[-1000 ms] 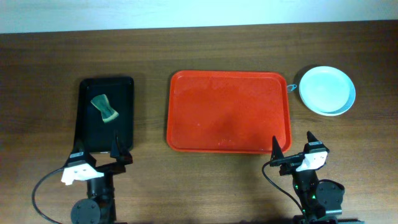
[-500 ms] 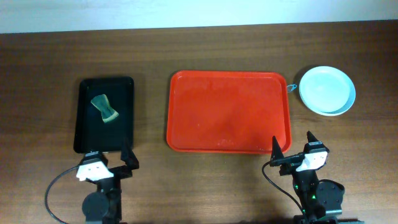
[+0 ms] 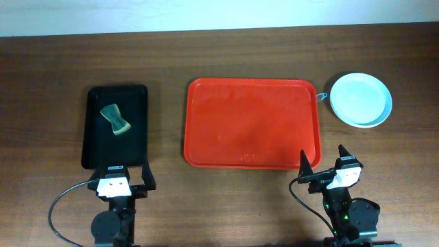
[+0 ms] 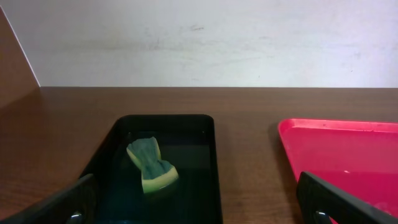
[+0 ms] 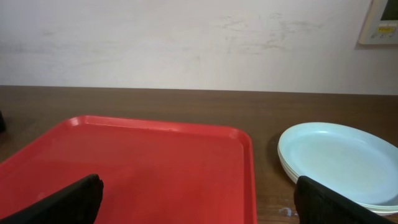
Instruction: Clean dirty plates on tray and stack at the side
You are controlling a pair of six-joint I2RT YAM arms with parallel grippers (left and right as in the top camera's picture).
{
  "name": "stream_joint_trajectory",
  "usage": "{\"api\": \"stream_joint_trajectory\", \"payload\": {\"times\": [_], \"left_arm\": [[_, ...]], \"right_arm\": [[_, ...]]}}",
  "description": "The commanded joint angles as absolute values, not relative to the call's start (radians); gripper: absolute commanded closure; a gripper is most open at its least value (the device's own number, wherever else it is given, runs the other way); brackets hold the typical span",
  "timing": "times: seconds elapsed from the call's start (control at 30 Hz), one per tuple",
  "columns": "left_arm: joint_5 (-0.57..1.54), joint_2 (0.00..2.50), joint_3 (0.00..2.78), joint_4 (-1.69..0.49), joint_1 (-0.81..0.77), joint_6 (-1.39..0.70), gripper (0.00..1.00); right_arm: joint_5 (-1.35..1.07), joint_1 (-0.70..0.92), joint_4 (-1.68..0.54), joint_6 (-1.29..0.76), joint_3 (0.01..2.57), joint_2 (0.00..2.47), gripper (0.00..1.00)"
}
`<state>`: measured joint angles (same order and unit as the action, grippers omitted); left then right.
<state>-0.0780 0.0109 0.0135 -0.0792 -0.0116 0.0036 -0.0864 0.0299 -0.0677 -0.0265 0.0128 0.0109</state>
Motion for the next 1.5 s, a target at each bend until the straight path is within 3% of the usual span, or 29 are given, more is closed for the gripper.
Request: {"api": "stream_joint_trajectory", "payload": {"times": [0.0, 0.3, 1.47], "left_arm": [[-0.066, 0.004, 0.009, -0.083, -0.006, 0.025, 0.01], [-0.074, 0.004, 0.009, -0.082, -0.006, -0.056, 0.01], [-0.071, 0.005, 0.009, -0.080, -0.006, -0.007, 0.01]], "right_arm": [[-0.077, 0.037, -0.072, -0.034, 0.006, 0.004, 0.01], [-0.077, 0.037, -0.072, -0.034, 0.006, 0.004, 0.02], [-0.077, 0.037, -0.072, -0.034, 0.006, 0.004, 0.02]]}}
